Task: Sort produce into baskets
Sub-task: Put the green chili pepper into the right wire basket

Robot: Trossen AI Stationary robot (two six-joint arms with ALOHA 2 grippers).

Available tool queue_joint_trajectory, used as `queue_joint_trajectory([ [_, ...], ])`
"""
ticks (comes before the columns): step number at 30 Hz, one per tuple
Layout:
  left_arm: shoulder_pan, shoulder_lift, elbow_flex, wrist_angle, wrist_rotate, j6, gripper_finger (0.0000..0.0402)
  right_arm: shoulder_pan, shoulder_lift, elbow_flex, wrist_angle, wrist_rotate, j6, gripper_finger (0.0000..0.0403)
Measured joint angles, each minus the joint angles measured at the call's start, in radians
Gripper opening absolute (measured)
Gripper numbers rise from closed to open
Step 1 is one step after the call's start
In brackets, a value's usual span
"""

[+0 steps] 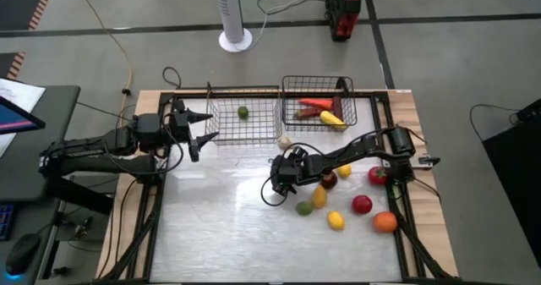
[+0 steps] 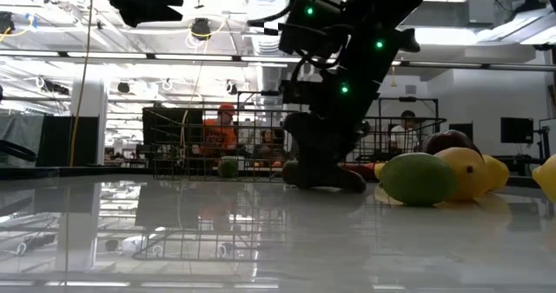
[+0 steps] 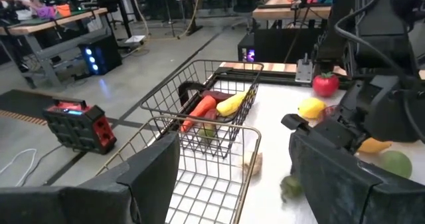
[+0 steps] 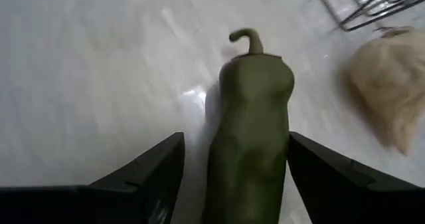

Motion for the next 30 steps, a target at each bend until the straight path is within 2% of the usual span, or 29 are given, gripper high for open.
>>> queue_joint_trajectory([
  [6, 0.000, 0.000, 0.000, 0.000, 0.000, 0.004, 0.0272, 0.000, -0.001, 0.000, 0.007, -0.082, -0.032, 0.0217],
  [11, 0.000, 0.000, 0.000, 0.000, -0.001, 0.004, 0.0272, 0.000, -0.022, 0.008, -0.028, -0.104, -0.067, 0.0153],
  [17, 0.000, 0.000, 0.000, 0.013, -0.004, 0.009, 0.0272, -0.002, -0.103, 0.047, -0.116, -0.103, -0.110, 0.0153],
  [21, 0.000, -0.009, 0.000, 0.024, -0.018, 0.023, 0.0272, -0.007, -0.194, 0.051, -0.151, -0.100, -0.135, 0.0174],
  [30, 0.000, -0.020, 0.000, 0.022, -0.016, 0.022, 0.0272, -0.014, -0.367, 0.052, -0.078, -0.082, -0.296, 0.0166],
])
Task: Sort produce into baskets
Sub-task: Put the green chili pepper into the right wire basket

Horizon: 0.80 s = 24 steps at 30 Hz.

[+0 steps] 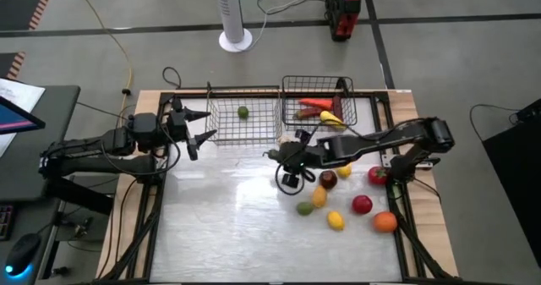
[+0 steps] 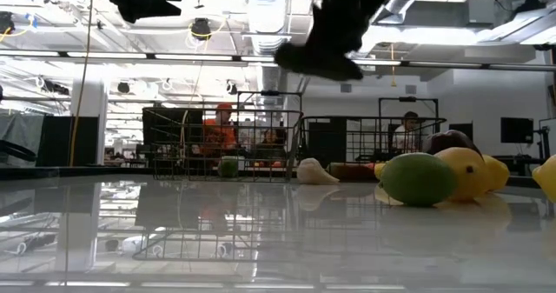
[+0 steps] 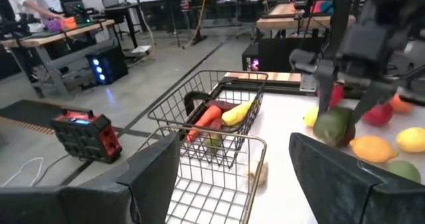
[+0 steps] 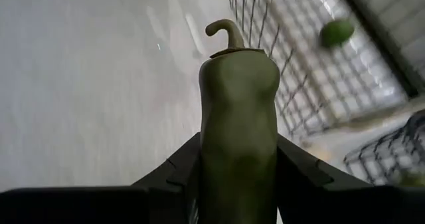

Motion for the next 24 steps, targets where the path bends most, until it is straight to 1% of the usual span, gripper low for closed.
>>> queue_joint_trajectory([
  [4, 0.000, 0.000, 0.000, 0.000, 0.000, 0.000, 0.0272, -0.033, -0.031, 0.000, 0.092, 0.010, -0.072, 0.0173],
  [7, 0.000, 0.000, 0.000, -0.003, 0.001, -0.003, 0.0272, -0.068, -0.038, 0.000, 0.123, 0.020, -0.142, 0.0175],
  [11, 0.000, 0.000, 0.000, -0.007, 0.001, -0.003, 0.0272, -0.149, -0.059, 0.000, 0.071, 0.104, -0.194, 0.0174],
  [13, 0.000, 0.000, 0.000, -0.008, 0.001, -0.003, 0.0272, -0.201, -0.065, 0.000, 0.035, 0.122, -0.216, 0.0174],
  [20, 0.000, 0.000, 0.000, -0.008, 0.001, 0.000, 0.0272, -0.367, -0.066, 0.000, -0.049, 0.139, -0.266, 0.0188],
  [24, 0.000, 0.000, 0.000, -0.008, 0.001, -0.001, 0.0272, -0.458, -0.059, 0.000, -0.116, 0.123, -0.268, 0.0219],
])
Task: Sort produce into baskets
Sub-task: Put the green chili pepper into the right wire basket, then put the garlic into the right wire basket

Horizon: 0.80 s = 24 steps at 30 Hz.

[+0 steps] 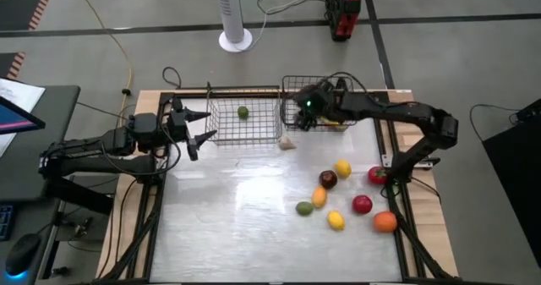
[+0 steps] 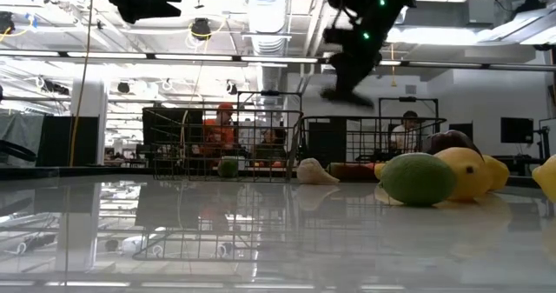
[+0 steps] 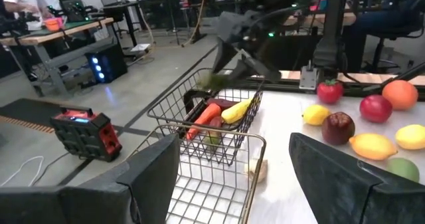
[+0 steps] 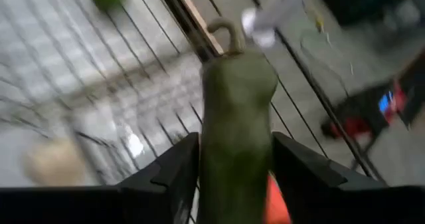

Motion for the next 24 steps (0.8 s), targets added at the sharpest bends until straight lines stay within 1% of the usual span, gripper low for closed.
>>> queue_joint_trajectory([
  [4, 0.000, 0.000, 0.000, 0.000, 0.000, 0.000, 0.0272, -0.050, -0.007, 0.000, -0.083, -0.042, 0.038, 0.0260],
  [7, 0.000, 0.000, 0.000, 0.000, 0.000, 0.000, 0.0272, -0.036, -0.022, 0.000, -0.148, -0.122, 0.089, 0.0277],
  [8, 0.000, 0.000, 0.000, 0.001, 0.000, 0.001, 0.0272, -0.015, -0.025, 0.000, -0.163, -0.152, 0.101, 0.0279],
  [10, 0.000, 0.000, 0.000, 0.001, -0.002, 0.005, 0.0272, 0.046, -0.028, -0.001, -0.184, -0.162, 0.123, 0.0281],
  [14, 0.000, 0.000, 0.000, 0.005, -0.003, 0.013, 0.0272, 0.212, -0.028, -0.044, -0.161, -0.096, 0.160, 0.0281],
  [17, 0.000, 0.000, 0.000, 0.002, -0.001, 0.011, 0.0272, 0.317, -0.028, -0.104, -0.073, -0.090, 0.219, 0.0281],
  [20, 0.000, 0.000, 0.000, 0.002, 0.000, 0.010, 0.0272, 0.385, -0.018, -0.205, 0.105, -0.091, 0.262, 0.0281],
  [22, 0.000, 0.001, 0.000, 0.002, 0.000, 0.003, 0.0272, 0.386, -0.016, -0.275, 0.208, -0.102, 0.278, 0.0281],
  [24, 0.000, 0.001, 0.000, 0.002, 0.000, -0.007, 0.0272, 0.364, -0.013, -0.337, 0.332, -0.101, 0.283, 0.0281],
])
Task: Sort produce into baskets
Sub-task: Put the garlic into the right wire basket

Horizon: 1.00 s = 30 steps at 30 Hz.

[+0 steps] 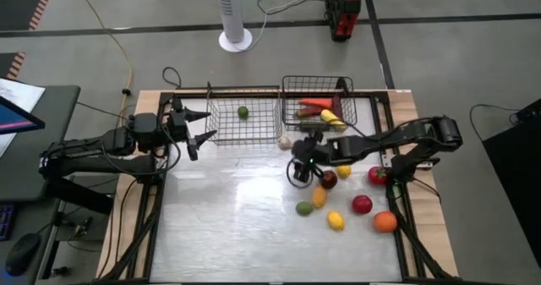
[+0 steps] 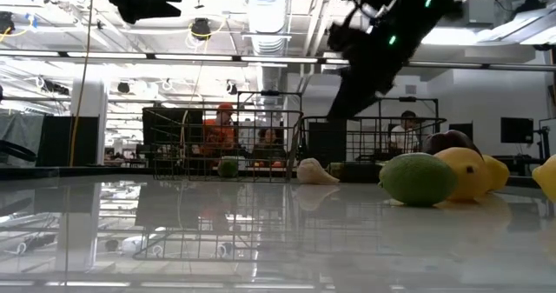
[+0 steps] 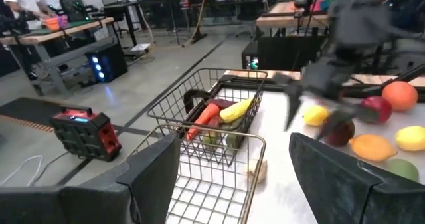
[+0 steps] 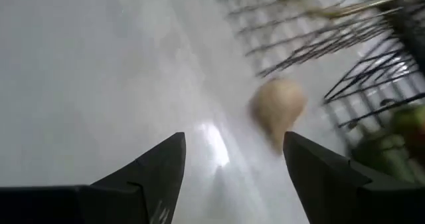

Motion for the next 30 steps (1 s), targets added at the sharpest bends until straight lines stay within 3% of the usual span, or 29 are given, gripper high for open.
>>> queue_joint_trajectory([
  [7, 0.000, 0.000, 0.000, -0.001, 0.016, -0.009, 0.0272, -0.017, 0.115, -0.103, 0.281, 0.008, -0.009, 0.0281],
  [13, 0.000, 0.000, 0.000, -0.004, 0.014, 0.000, 0.0272, -0.003, 0.240, -0.104, 0.369, 0.138, -0.001, 0.0281],
  [21, 0.000, 0.000, 0.000, -0.010, 0.014, 0.001, 0.0272, -0.049, 0.277, -0.104, 0.417, 0.179, -0.005, 0.0281],
  [30, 0.000, 0.000, 0.000, -0.010, 0.013, 0.008, 0.0272, -0.085, 0.277, -0.104, 0.412, 0.145, -0.007, 0.0270],
])
